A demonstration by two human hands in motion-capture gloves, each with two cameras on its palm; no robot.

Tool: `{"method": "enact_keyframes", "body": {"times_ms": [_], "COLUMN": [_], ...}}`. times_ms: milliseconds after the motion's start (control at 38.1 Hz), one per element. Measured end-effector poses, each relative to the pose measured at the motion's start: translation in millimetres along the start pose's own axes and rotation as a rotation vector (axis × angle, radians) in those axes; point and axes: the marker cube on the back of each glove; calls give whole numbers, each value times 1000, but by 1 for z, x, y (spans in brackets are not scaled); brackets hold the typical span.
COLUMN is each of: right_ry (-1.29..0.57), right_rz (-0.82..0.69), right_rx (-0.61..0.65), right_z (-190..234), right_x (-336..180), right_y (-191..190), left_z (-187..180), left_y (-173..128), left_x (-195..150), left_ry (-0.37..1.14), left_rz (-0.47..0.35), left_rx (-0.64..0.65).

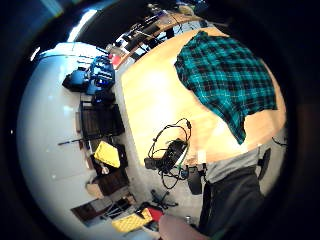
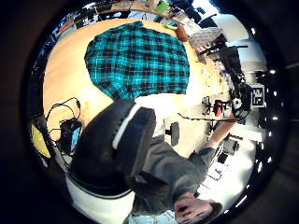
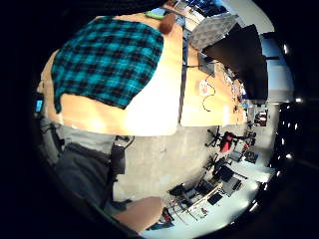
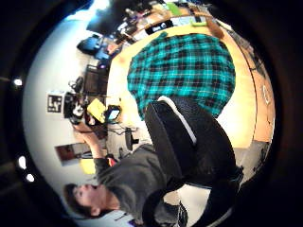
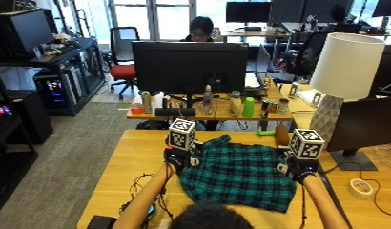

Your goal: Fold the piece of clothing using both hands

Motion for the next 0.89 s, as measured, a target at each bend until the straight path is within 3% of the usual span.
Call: {"method": "enact_keyframes", "body": {"times_ms": [368,657,762,841,893], "right_ry": [47,63,81,87,89], "right_rz": [30,37,40,44,47], "right_rx": [-114,-294,-352,-389,-409], "right_z": [44,118,146,167,178], "right_x": [14,22,26,32,35], "right_y": [-12,-31,-36,-40,-42], "left_z": [81,197,219,206,203], "left_y": [-21,-38,-26,8,19], "left_x": [28,61,63,64,65], "left_ry": [16,-13,-110,-178,-191], "left_rz": [136,227,162,44,12], "left_rx": [-158,-481,-589,-681,-710]}}
